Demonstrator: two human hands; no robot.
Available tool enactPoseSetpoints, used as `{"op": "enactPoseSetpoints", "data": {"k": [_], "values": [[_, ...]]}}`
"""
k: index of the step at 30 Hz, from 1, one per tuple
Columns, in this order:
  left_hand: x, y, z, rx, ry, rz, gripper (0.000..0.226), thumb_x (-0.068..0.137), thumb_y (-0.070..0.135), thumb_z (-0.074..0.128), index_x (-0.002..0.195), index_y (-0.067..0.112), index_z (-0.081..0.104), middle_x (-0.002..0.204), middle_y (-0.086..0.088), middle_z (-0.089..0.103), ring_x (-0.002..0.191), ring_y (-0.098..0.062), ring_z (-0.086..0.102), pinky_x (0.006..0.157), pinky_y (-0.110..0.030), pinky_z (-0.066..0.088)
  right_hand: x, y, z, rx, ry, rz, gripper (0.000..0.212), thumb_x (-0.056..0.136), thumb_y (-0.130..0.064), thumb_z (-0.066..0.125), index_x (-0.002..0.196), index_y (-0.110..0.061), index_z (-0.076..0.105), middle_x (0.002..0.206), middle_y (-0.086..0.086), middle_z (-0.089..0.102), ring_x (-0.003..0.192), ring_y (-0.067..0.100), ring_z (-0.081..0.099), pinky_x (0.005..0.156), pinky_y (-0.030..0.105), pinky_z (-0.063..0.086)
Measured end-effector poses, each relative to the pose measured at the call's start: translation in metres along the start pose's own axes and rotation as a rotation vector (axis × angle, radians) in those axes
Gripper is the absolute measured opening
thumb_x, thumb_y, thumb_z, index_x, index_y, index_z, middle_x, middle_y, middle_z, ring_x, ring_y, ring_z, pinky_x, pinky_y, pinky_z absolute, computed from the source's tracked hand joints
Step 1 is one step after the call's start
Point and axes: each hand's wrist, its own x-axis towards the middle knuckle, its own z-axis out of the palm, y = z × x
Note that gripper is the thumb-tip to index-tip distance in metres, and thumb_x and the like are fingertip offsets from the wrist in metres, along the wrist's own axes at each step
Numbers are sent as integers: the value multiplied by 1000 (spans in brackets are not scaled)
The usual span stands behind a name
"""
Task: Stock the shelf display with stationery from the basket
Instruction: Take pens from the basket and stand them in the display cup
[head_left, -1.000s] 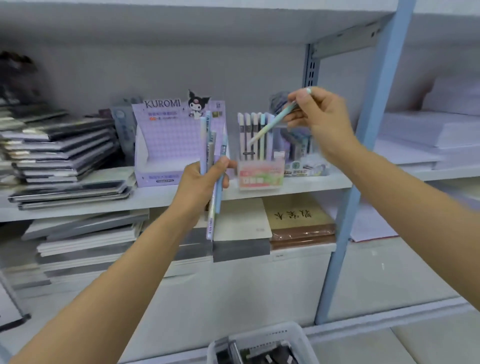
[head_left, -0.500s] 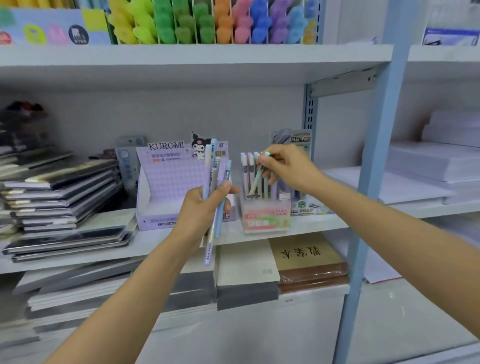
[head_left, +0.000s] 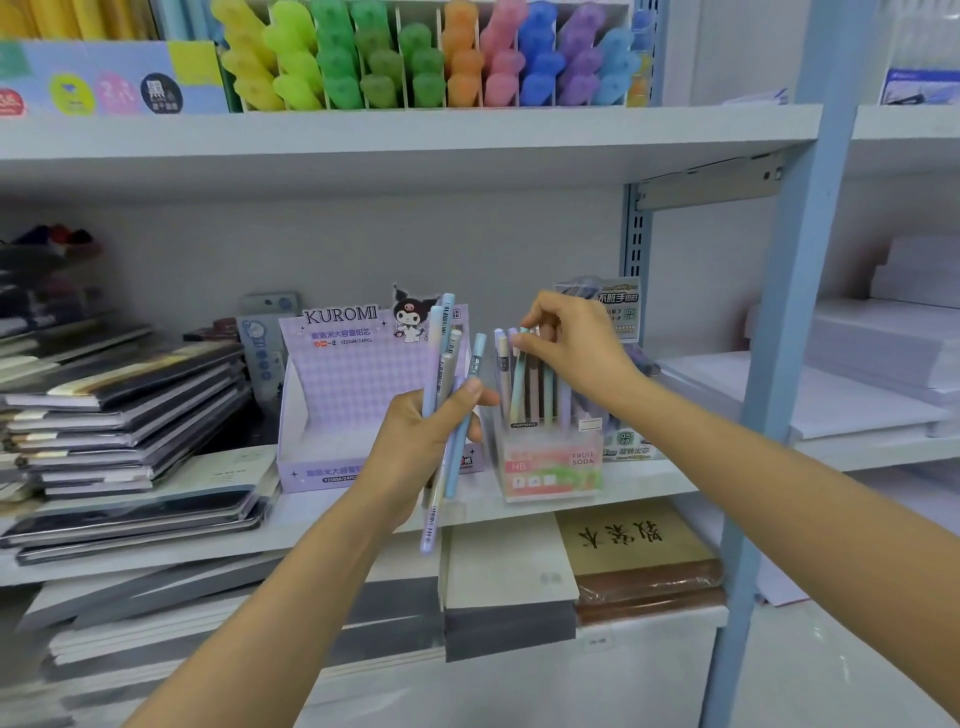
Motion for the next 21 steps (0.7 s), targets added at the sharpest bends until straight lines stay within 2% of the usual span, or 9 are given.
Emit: {"op": "enactPoseSetpoints", "data": {"k": [4, 6, 9, 10, 12, 14, 16, 18, 21], "values": [[1, 1, 2, -4, -21, 3, 32, 89, 46, 58, 87, 21, 77, 62, 3, 59, 58, -4, 53, 60, -18, 46, 4, 0, -3, -23, -60, -17, 10, 86, -24, 73, 81, -16, 69, 58, 2, 55, 54, 11, 45, 56, 24, 36], [1, 2, 5, -3, -16, 7, 31, 90, 45, 58, 86, 21, 77, 62, 3, 60, 58, -3, 54, 60, -17, 47, 1, -3, -2, -45, -115, -41, 10, 87, -24, 71, 89, -14, 74, 64, 11, 62, 56, 13, 48, 58, 25, 40], [0, 4, 7, -6, -6, 14, 31, 92, 42, 57, 88, 18, 76, 59, 7, 61, 56, 0, 55, 57, -14, 46, -6, -7, -2, -45, -112, -25, 18, 92, -24, 65, 105, -15, 72, 77, 12, 66, 66, 16, 58, 64, 24, 44], [0, 4, 7, -10, -6, 14, 31, 92, 41, 57, 88, 17, 76, 59, 8, 61, 55, 0, 55, 57, -13, 46, -7, -9, -4, 27, -91, 6, 21, 93, -25, 62, 110, -15, 70, 83, 10, 65, 69, 13, 59, 64, 20, 45], [-2, 6, 9, -19, -20, 14, 31, 92, 40, 57, 89, 15, 76, 59, 7, 60, 55, -2, 54, 56, -14, 45, -11, -16, -10, 328, -103, 111, 26, 96, -28, 58, 117, -15, 65, 90, 5, 64, 59, 3, 56, 53, 15, 43], [-3, 8, 12, -21, -38, 15, 32, 92, 39, 58, 90, 14, 76, 60, 5, 61, 56, -3, 55, 56, -14, 45, -15, -21, -17, 605, -206, 199, 28, 97, -31, 57, 118, -14, 64, 85, -3, 67, 52, 3, 51, 44, 17, 40], [-4, 11, 17, -30, -49, 17, 30, 93, 37, 58, 90, 13, 76, 61, 3, 62, 55, -4, 57, 53, -14, 45, -20, -25, -21, 639, -336, 193, 26, 94, -30, 60, 111, -11, 68, 74, -9, 66, 55, 5, 52, 48, 18, 43], [-7, 13, 20, -34, -69, 21, 29, 93, 36, 58, 89, 13, 76, 61, 1, 64, 53, -5, 58, 50, -14, 46, -24, -27, -24, 647, -372, 178, 20, 93, -23, 63, 103, -7, 70, 70, -5, 63, 59, 6, 54, 53, 18, 46], [-12, 14, 18, -57, -109, 0, 33, 94, 36, 56, 92, 9, 75, 57, -1, 63, 46, -5, 53, 47, -14, 43, -22, -27, -33, 766, -189, 234, 12, 95, -14, 59, 99, -6, 67, 75, 1, 64, 62, 8, 60, 55, 17, 48]]}}
